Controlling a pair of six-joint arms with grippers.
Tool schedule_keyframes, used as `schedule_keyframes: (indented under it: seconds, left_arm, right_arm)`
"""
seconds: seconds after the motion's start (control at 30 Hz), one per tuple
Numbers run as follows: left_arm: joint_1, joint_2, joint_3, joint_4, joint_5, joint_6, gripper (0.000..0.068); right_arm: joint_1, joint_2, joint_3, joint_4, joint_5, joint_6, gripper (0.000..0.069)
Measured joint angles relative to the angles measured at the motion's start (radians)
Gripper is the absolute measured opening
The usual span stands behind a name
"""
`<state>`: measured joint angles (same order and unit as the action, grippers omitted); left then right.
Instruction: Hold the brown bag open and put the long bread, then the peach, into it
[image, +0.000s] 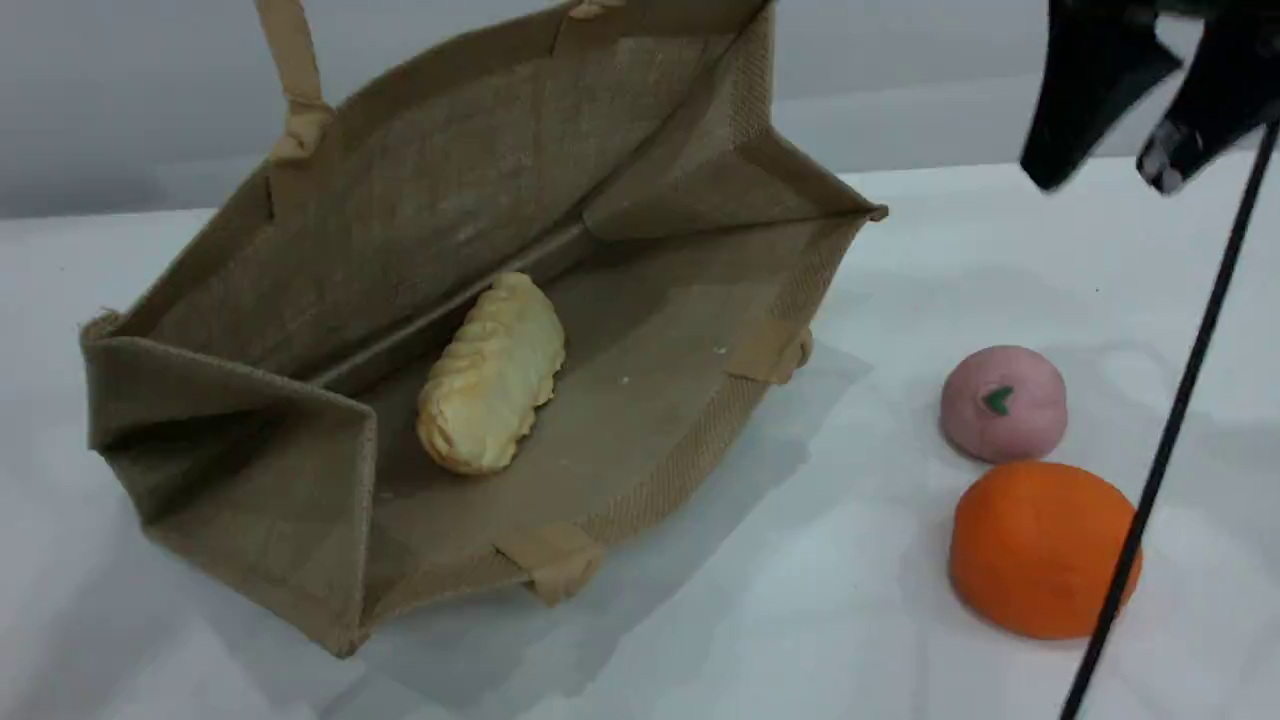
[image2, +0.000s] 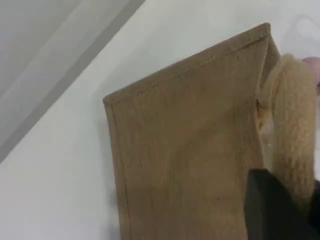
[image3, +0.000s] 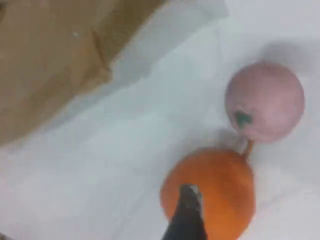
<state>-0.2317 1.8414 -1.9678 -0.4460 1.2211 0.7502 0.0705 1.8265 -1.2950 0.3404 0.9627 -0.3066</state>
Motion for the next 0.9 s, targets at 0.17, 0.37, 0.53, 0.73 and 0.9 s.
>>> schedule_keyframes:
  seconds: [0.17,0.37,0.53,0.73,0.9]
  left_arm:
    - [0.000,0.000,0.000,0.000,0.000,0.000,0.0083]
    - [0.000,0.000,0.000,0.000,0.000,0.000,0.0083]
    - [0.000,0.000,0.000,-0.002,0.000,0.000,0.0083]
    - [0.000,0.000,0.000,-0.002,0.000,0.000,0.0083]
    - [0.000,0.000,0.000,-0.002,0.000,0.000,0.0083]
  right_arm:
    - [0.000,0.074,0.000,0.000,-0.060,0.000,0.0549]
    - [0.000,0.160,0.000,-0.001,-0.104,-0.011,0.0548]
    - [0.000,0.218,0.000,-0.001,-0.163,-0.020,0.0548]
    - [0.000,0.275,0.000,0.000,-0.212,-0.027,0.0548]
    - [0.000,0.312,-0.004,0.025,-0.244,-0.037,0.0547]
